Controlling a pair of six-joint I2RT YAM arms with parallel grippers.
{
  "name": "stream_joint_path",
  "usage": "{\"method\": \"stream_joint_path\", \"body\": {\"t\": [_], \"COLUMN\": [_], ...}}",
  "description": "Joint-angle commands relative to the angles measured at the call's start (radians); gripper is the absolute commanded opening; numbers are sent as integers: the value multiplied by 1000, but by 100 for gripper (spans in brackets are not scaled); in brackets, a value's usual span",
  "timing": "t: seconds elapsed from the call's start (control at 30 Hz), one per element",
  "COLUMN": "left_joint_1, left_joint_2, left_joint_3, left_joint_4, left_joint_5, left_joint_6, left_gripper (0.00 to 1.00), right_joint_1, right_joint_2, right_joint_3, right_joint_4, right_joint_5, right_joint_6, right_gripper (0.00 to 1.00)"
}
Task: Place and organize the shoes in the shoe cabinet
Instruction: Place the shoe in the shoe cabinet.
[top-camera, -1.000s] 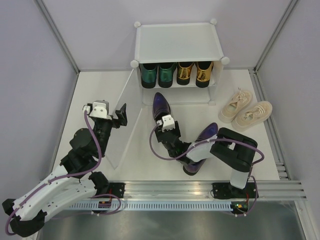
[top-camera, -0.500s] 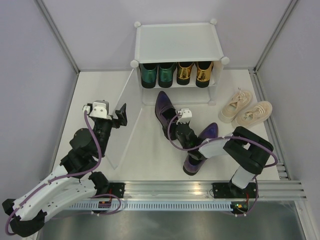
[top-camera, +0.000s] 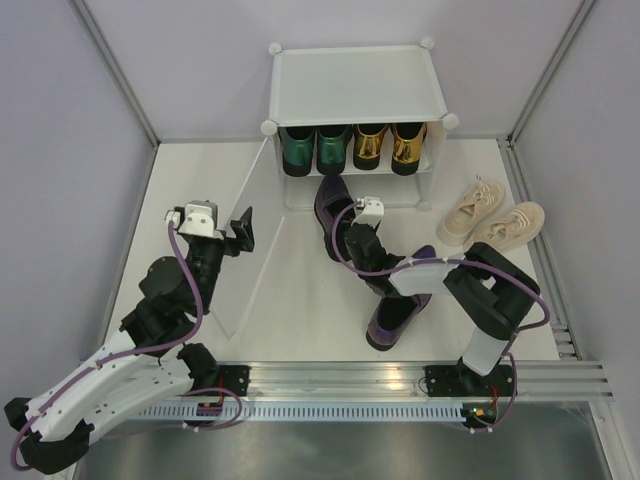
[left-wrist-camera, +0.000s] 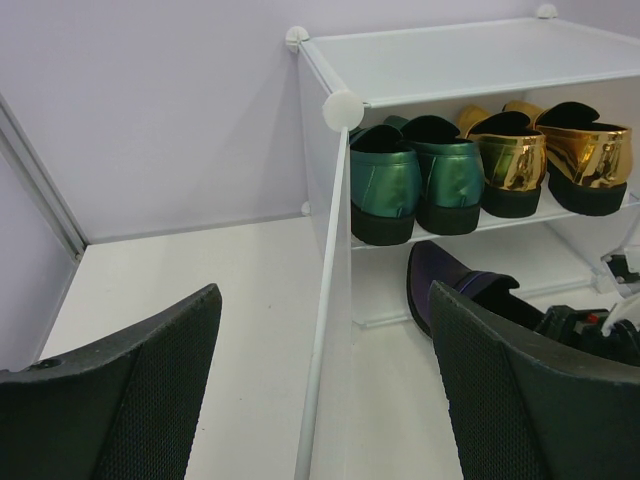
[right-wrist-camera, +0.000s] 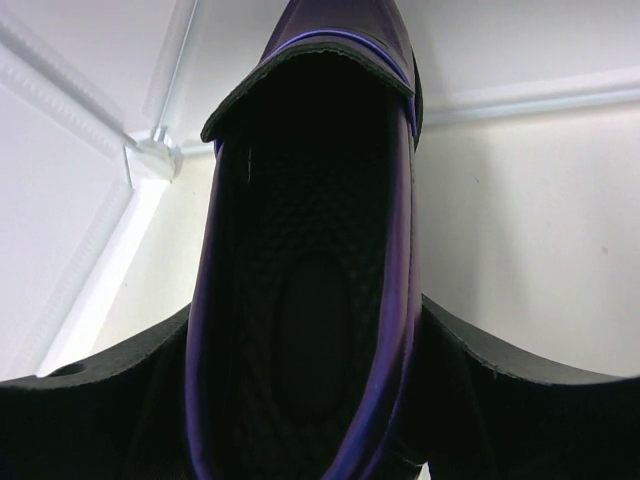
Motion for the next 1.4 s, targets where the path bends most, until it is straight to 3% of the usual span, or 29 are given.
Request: {"method": "stream_joint_path", "body": {"t": [0.0,0.43,0.7,0.97,1.37], "left_joint_1": [1,1,1,1,1], "left_joint_2": [-5,-11,-7,-7,-5], "left_joint_3": [12,12,12,14,17], "left_joint_4": [-17,-18,-20,-21,-24], "left_joint_5": [-1,8,12,12,17], "left_joint_6": [7,6,1,4,4], "left_gripper": [86,86,86,86,86], "right_joint_1": [-11,-11,-5,0,-5], "right_joint_2": [35,222,295,377,450], "right_joint_3": [138,408,471,554,643], "right_joint_4": [29,-23,31,57,77], "right_joint_5": [20,46,84,107,140], "right_joint_6": [23,-78,-124,-158,-189], "right_gripper": [1,1,1,8,8]}}
